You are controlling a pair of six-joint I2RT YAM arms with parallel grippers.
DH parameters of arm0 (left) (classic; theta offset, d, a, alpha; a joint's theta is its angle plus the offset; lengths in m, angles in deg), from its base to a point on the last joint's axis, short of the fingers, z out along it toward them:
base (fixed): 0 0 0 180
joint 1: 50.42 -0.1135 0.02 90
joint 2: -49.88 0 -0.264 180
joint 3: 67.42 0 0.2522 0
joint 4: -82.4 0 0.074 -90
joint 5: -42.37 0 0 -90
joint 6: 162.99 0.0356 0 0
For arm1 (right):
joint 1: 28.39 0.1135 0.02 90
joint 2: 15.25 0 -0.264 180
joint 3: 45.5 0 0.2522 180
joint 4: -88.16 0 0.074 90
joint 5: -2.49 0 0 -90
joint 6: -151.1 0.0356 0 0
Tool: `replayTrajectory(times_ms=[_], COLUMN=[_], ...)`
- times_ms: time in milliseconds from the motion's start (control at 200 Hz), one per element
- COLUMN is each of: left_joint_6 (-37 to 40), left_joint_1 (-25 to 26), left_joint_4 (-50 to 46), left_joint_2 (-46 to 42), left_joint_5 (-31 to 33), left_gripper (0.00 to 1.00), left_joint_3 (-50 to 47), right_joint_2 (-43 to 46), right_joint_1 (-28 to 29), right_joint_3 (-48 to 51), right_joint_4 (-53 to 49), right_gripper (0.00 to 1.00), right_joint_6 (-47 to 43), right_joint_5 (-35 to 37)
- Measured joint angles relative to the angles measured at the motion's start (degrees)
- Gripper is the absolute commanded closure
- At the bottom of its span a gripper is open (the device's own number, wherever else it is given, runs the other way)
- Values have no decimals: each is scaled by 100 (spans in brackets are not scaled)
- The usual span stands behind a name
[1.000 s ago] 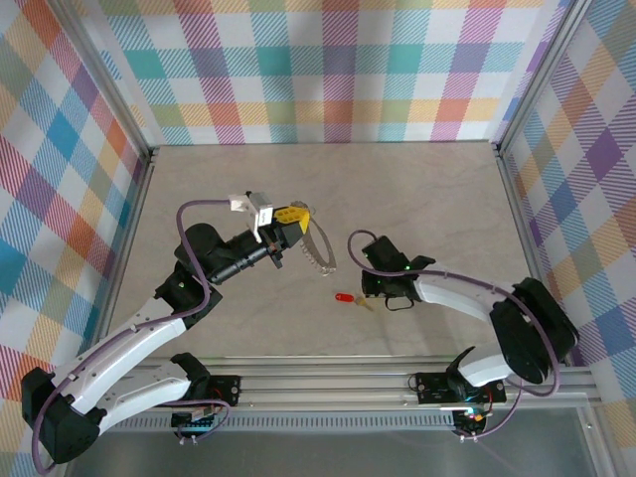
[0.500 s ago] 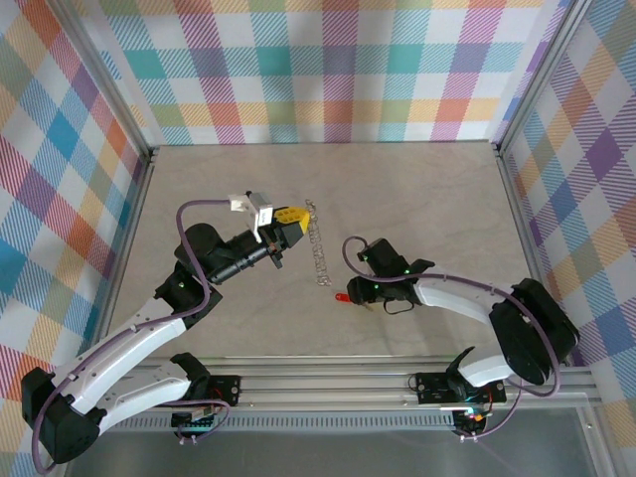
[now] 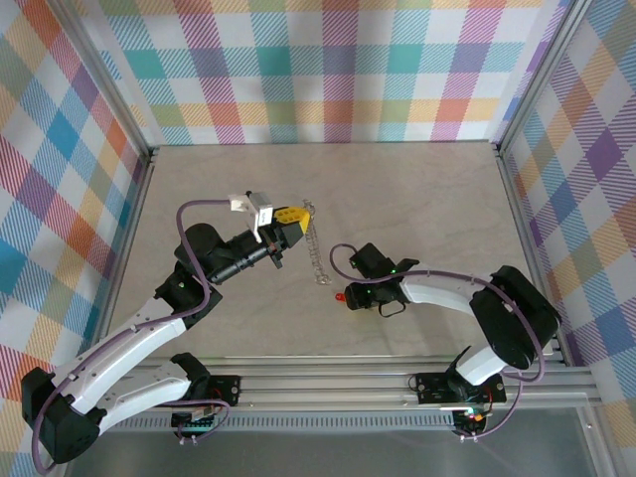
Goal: Put the keys on the keyring
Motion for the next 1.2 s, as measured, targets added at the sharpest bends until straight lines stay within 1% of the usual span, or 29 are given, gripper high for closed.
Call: replayTrajectory(times_ms=[270,380,525,570,705,875,1010,1200], left_joint_6=[-22,-24,-33,-44,-46,-50,-94,-129], left_joint_1=[0,0,0,0,0,0,0,0], left_joint_4=[2,2,2,2,2,4,7,17], left_joint_2=[4,4,4,4,4,4,7,17], left_joint_5=[0,0,0,0,0,-2,-2,-2], left_gripper=[100,100,100,100,100,100,100,100], left_joint_3=[0,0,0,0,0,0,0,0], right_joint_2=[-55,-55,-55,-55,48,511,787,787], right_joint_1=[50,46,-87,-153,-308,-361,-361,-361], right_joint_3=[-61,-61,-61,-61,-11,125,162,197], right_joint_4=[-92,-96,-162,-203,-282,-299,-221,-37], right_gripper=[58,63,70,71,69,66,65,66], right_joint_6=[269,407,621,693,911,957,918,739], right_joint_5=[385,540,815,885,1027,1062,933,643])
